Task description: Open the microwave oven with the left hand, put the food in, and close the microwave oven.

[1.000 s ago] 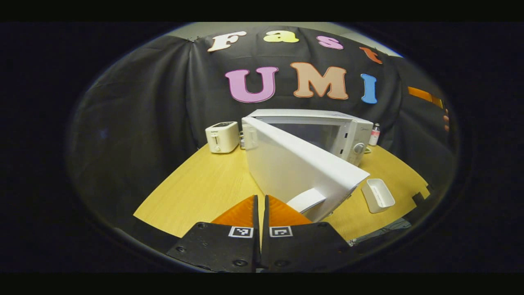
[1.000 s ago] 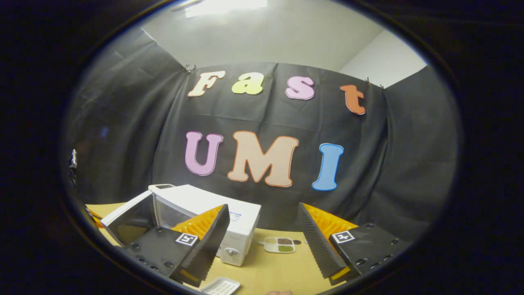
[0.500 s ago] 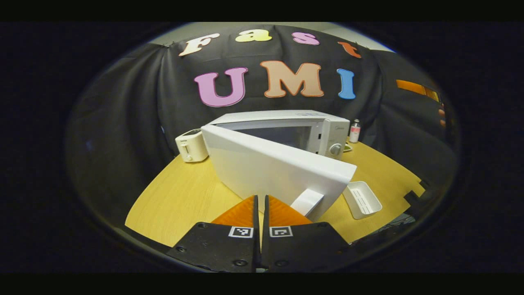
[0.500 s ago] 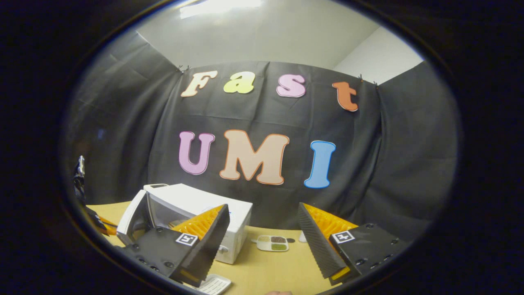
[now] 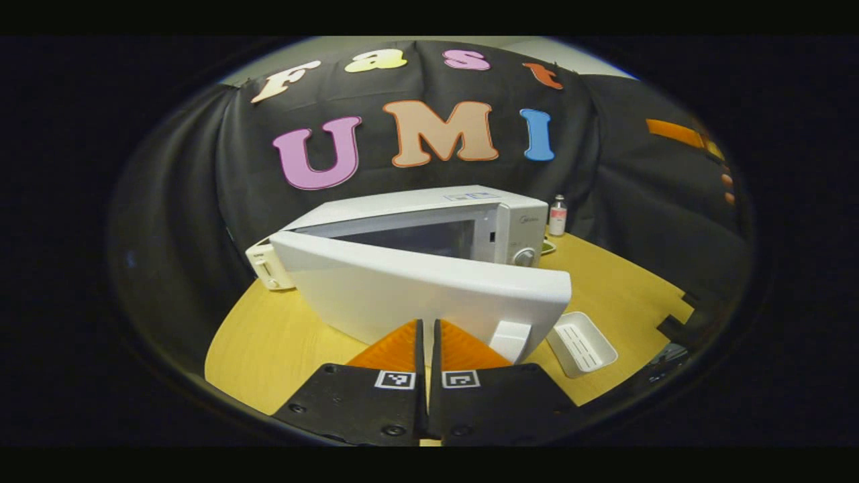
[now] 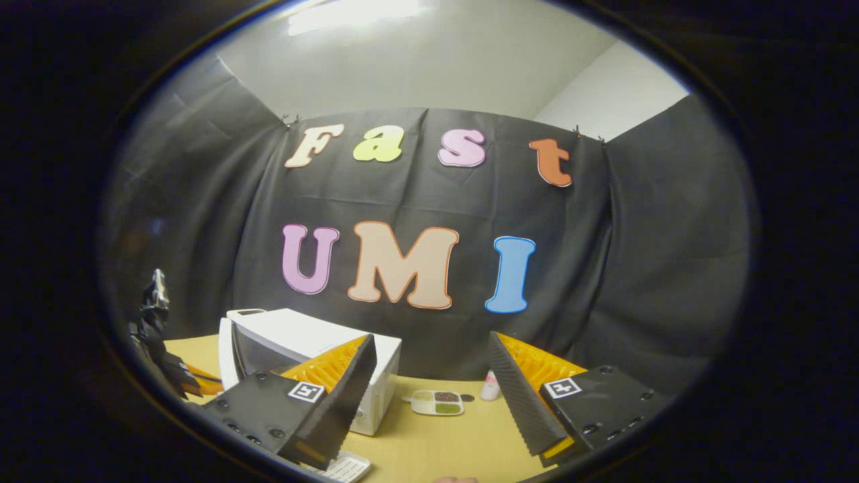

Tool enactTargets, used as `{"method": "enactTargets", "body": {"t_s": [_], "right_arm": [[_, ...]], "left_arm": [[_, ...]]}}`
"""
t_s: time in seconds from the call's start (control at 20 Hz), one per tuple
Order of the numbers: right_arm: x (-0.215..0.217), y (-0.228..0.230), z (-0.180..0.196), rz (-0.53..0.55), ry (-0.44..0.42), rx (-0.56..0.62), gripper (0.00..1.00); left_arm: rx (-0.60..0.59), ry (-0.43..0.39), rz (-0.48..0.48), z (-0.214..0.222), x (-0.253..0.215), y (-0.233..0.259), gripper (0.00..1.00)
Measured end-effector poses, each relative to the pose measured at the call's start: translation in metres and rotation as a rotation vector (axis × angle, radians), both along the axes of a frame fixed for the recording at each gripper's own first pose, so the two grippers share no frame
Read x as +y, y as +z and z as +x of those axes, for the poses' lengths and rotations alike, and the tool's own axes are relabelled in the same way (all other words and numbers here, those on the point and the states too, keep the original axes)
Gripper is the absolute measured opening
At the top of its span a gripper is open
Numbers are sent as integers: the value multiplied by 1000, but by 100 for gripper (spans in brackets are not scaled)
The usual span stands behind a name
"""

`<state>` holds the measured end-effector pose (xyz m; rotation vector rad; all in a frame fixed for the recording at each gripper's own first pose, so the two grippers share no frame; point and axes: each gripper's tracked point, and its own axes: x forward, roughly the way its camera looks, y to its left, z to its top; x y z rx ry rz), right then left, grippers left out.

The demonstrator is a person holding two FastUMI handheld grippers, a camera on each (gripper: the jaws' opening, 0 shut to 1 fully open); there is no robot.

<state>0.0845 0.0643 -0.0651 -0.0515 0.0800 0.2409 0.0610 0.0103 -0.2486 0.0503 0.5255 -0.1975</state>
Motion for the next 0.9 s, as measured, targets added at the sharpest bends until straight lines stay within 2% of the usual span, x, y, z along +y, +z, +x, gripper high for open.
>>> {"method": "enactTargets", "body": {"t_s": [0.25,0.45,0.9], "right_arm": [[-22,5,-9,-24,-33,-9,96],[-37,11,-21,-25,-57,-8,96],[-46,9,-31,-48,-62,-3,96]], "left_arm": [[-22,-59,9,22,-28,0,1],[-41,-93,54,41,-39,-1,0],[-54,-123,71,81,-62,4,0]]}}
